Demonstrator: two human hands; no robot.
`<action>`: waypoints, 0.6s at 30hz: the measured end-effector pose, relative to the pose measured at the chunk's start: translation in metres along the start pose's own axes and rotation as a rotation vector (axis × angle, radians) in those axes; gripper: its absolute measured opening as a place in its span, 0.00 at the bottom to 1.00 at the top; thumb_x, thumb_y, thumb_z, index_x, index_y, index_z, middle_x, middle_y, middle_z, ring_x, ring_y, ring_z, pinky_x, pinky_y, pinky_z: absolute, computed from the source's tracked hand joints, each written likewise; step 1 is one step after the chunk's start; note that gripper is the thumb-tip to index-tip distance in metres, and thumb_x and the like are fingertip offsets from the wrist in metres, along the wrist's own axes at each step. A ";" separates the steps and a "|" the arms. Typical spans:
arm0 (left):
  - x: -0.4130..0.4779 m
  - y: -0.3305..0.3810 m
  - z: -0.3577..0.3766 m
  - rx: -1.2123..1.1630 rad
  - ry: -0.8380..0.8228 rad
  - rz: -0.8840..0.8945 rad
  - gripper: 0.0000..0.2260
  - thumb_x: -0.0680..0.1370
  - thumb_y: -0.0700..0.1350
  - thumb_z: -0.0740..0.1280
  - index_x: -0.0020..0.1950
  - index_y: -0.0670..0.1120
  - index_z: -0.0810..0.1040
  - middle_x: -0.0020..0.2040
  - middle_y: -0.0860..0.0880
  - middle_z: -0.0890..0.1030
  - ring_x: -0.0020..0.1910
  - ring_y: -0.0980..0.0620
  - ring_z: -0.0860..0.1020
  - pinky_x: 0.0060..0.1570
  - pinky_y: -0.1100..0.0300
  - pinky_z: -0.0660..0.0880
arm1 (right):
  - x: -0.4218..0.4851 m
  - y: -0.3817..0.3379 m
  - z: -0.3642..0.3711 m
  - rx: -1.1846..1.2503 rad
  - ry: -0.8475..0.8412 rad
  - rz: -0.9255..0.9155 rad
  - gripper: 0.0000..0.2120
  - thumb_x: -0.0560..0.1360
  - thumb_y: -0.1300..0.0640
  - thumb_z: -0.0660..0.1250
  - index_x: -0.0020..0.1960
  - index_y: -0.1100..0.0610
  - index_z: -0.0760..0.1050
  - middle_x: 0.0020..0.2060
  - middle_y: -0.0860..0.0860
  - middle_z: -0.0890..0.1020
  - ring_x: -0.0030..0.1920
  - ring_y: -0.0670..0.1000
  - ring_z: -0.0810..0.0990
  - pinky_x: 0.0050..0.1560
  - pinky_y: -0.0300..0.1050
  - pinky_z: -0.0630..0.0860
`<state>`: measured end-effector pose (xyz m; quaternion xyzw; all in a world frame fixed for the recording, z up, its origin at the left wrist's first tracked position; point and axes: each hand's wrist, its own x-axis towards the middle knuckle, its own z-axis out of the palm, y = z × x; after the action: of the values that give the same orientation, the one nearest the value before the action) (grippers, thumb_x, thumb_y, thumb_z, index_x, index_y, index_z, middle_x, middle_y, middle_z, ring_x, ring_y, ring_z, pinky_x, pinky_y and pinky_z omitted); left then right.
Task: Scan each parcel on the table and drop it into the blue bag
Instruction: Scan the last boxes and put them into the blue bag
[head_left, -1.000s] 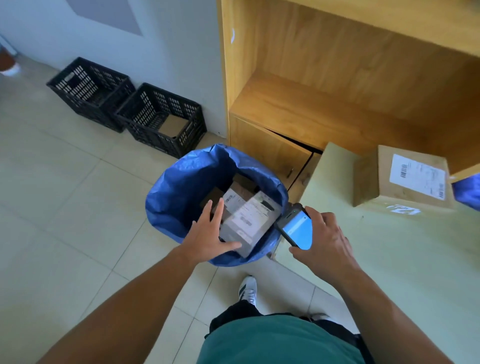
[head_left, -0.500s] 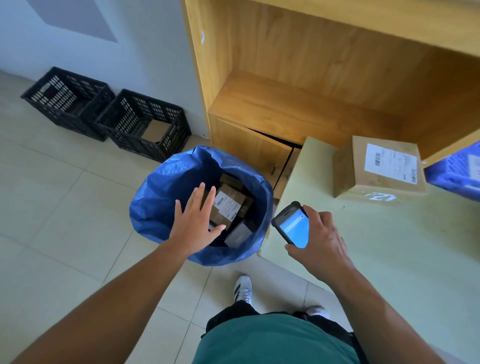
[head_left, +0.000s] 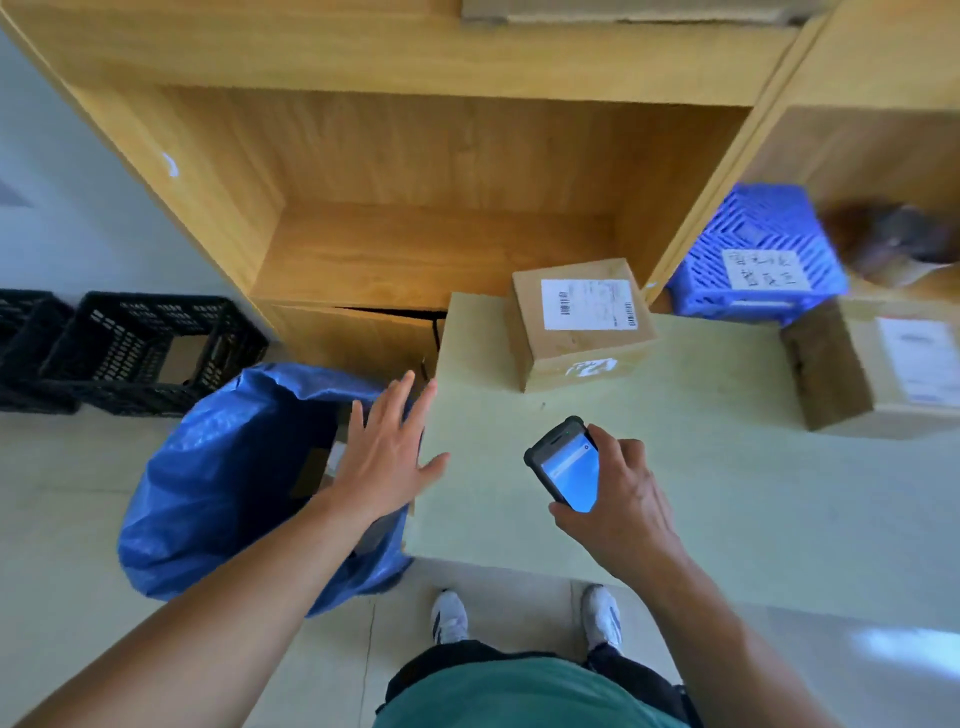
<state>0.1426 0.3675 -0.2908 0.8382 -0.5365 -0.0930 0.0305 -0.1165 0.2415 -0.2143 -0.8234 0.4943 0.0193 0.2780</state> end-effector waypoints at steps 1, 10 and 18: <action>0.010 0.017 0.001 -0.002 -0.004 0.035 0.43 0.78 0.66 0.63 0.84 0.51 0.44 0.84 0.43 0.49 0.82 0.41 0.54 0.75 0.31 0.59 | 0.000 0.015 -0.007 0.020 0.014 0.027 0.43 0.66 0.46 0.75 0.75 0.46 0.56 0.59 0.48 0.66 0.55 0.54 0.74 0.51 0.50 0.75; 0.102 0.232 0.012 -0.041 0.034 0.293 0.39 0.76 0.65 0.65 0.82 0.50 0.59 0.80 0.42 0.61 0.75 0.39 0.66 0.73 0.44 0.66 | 0.006 0.211 -0.103 0.224 0.151 0.217 0.43 0.65 0.46 0.75 0.74 0.45 0.58 0.56 0.47 0.66 0.53 0.54 0.72 0.45 0.55 0.80; 0.166 0.455 0.030 -0.162 0.004 0.427 0.39 0.74 0.65 0.61 0.83 0.52 0.57 0.81 0.44 0.60 0.78 0.40 0.62 0.75 0.43 0.65 | 0.001 0.376 -0.197 0.247 0.207 0.363 0.42 0.66 0.46 0.74 0.73 0.43 0.57 0.57 0.46 0.65 0.51 0.53 0.73 0.41 0.55 0.82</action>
<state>-0.2023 0.0269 -0.2717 0.7005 -0.6926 -0.1254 0.1179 -0.4740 0.0124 -0.2129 -0.6785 0.6585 -0.0761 0.3166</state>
